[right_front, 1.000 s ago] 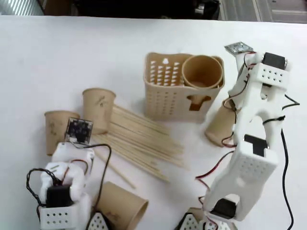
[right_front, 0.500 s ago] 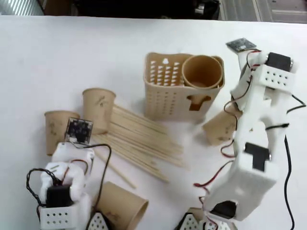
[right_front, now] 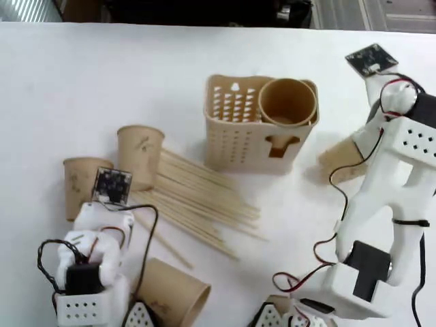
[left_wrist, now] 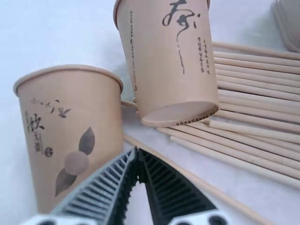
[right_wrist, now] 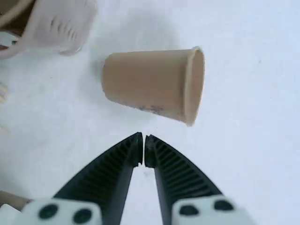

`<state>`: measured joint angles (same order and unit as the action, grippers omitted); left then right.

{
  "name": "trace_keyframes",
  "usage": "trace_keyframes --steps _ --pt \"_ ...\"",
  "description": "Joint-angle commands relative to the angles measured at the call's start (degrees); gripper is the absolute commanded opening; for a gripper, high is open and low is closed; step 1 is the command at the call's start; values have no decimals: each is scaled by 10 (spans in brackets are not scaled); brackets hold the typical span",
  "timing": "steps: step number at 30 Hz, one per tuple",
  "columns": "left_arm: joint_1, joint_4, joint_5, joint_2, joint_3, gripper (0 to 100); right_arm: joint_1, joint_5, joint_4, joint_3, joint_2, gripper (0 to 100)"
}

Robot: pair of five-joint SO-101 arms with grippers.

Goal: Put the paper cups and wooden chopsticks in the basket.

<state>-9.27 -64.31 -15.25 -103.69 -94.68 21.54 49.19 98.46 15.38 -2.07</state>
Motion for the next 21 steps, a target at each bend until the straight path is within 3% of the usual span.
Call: trace_keyframes --steps 1,12,21 --pt "-3 14 -4 -7 8 24 4 7 0 -33 -29 17" --pt "-3 14 -4 -7 8 24 -36 2 0 -152 -29 18" --pt "-3 14 -4 -7 8 24 -41 2 0 -165 -29 18"
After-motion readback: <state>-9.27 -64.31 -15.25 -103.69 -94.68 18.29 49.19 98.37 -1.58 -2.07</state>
